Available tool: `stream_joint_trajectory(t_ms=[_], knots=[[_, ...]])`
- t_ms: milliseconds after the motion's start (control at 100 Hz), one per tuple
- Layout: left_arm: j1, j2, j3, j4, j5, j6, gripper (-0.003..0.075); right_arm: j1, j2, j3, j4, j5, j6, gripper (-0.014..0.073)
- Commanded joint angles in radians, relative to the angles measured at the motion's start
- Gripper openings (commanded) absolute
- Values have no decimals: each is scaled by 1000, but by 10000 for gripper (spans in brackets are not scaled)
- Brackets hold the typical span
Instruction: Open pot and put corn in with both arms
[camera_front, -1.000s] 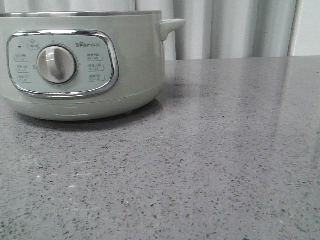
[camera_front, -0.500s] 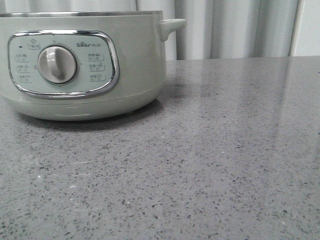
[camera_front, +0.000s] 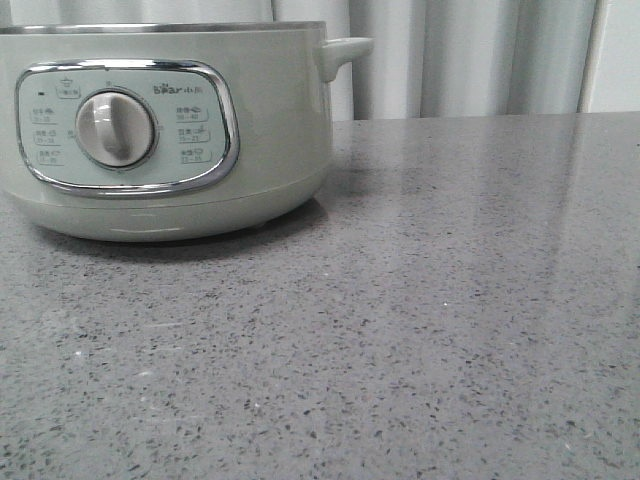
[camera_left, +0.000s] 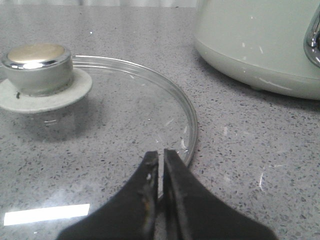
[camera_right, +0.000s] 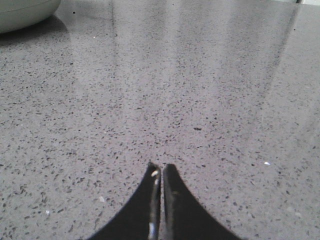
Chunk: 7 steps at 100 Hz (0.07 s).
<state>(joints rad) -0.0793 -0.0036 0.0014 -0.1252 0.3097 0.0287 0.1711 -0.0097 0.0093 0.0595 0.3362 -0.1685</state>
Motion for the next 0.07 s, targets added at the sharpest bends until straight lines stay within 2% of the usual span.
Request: stream_joint_trajectory(t_ms=[0, 60], knots=[[-8, -33, 25, -3, -55, -11, -18, -7, -18, 29, -13, -45, -7, -51], [-8, -33, 25, -3, -55, -11, -18, -7, -18, 29, -13, -45, -7, -51]])
